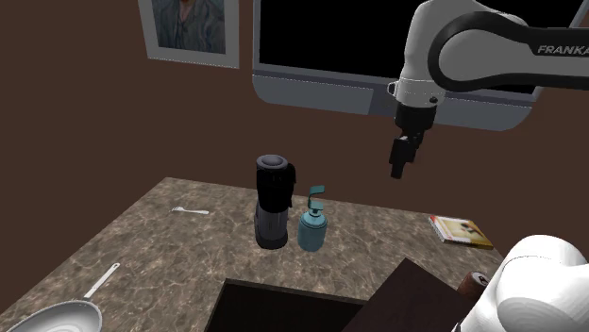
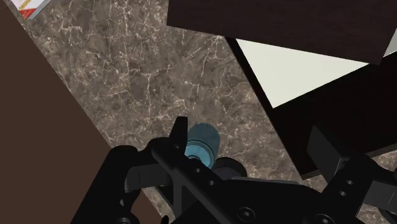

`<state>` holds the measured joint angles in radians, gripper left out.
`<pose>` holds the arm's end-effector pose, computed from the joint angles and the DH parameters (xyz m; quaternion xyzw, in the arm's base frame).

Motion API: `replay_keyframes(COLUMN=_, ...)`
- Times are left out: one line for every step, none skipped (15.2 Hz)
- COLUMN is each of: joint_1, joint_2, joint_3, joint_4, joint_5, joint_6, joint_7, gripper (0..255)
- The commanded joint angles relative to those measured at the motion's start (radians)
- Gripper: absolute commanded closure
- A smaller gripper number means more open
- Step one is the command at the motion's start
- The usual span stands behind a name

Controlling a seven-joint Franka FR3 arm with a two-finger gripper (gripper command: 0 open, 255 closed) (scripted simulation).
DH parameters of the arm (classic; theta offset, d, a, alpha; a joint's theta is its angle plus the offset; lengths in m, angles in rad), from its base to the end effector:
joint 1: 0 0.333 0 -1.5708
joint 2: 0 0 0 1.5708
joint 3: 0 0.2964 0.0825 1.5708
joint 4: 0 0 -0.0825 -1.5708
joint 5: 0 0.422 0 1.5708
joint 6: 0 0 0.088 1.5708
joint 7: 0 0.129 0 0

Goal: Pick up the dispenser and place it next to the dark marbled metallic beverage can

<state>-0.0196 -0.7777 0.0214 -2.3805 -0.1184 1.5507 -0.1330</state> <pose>0.3564 -0.0139 0.5387 0.9954 0.0643 -0.0306 0.0647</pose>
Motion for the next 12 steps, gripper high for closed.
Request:
replay_keyframes(joint_1=0.0, joint_2=0.0, joint_3=0.0, joint_4=0.0, joint_5=0.0, joint_6=0.0, joint_7=0.0, gripper=0)
replay_keyframes(joint_1=0.001, joint_2=0.003, joint_3=-0.021, joint_4=-0.025, joint_5=-0.008, joint_6=0.041, joint_7=-0.028, gripper=0)
replay_keyframes(joint_1=0.003, joint_2=0.009, joint_3=-0.042, joint_4=-0.048, joint_5=-0.015, joint_6=0.083, joint_7=-0.055, gripper=0)
replay_keyframes(joint_1=0.004, joint_2=0.017, joint_3=-0.063, joint_4=-0.07, joint_5=-0.022, joint_6=0.124, joint_7=-0.083, gripper=0)
replay_keyframes(joint_1=0.006, joint_2=0.027, joint_3=-0.084, joint_4=-0.09, joint_5=-0.028, joint_6=0.167, joint_7=-0.111, gripper=0)
replay_keyframes(joint_1=0.008, joint_2=0.04, joint_3=-0.106, joint_4=-0.108, joint_5=-0.035, joint_6=0.209, joint_7=-0.139, gripper=0)
replay_keyframes(joint_1=0.009, joint_2=0.055, joint_3=-0.127, joint_4=-0.124, joint_5=-0.04, joint_6=0.253, joint_7=-0.167, gripper=0)
replay_keyframes(joint_1=0.011, joint_2=0.073, joint_3=-0.149, joint_4=-0.138, joint_5=-0.044, joint_6=0.296, joint_7=-0.196, gripper=0)
replay_keyframes(joint_1=0.013, joint_2=0.093, joint_3=-0.17, joint_4=-0.15, joint_5=-0.047, joint_6=0.339, joint_7=-0.224, gripper=0)
replay_keyframes(joint_1=0.017, joint_2=0.115, joint_3=-0.192, joint_4=-0.16, joint_5=-0.049, joint_6=0.383, joint_7=-0.254, gripper=0)
replay_keyframes(joint_1=0.02, joint_2=0.14, joint_3=-0.214, joint_4=-0.168, joint_5=-0.05, joint_6=0.427, joint_7=-0.284, gripper=0)
replay_keyframes(joint_1=0.025, joint_2=0.167, joint_3=-0.236, joint_4=-0.174, joint_5=-0.049, joint_6=0.47, joint_7=-0.315, gripper=0)
